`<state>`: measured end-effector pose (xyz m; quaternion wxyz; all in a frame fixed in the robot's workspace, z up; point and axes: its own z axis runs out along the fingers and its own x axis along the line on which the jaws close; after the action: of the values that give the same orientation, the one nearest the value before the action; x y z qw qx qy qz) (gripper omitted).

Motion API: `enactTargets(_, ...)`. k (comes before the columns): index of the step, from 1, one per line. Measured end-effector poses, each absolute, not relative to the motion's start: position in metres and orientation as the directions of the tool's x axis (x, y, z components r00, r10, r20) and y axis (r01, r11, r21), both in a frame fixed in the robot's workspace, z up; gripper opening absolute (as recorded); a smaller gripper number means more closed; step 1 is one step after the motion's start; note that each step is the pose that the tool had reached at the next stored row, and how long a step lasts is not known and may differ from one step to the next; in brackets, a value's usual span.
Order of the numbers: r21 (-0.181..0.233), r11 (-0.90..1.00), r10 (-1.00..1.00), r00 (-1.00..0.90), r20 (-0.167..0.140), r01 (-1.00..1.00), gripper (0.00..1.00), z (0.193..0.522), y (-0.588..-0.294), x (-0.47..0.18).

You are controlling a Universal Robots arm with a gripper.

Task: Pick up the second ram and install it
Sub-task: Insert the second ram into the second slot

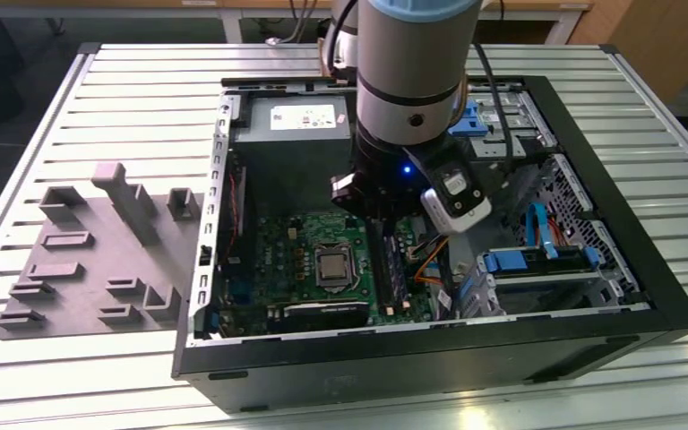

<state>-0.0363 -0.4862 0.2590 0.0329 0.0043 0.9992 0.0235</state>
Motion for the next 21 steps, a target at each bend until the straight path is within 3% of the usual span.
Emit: enactTargets(21,0.047,0.999,0.010,-0.998,-0.065,0.007,0.11,0.2498,-0.4862,-0.0371)
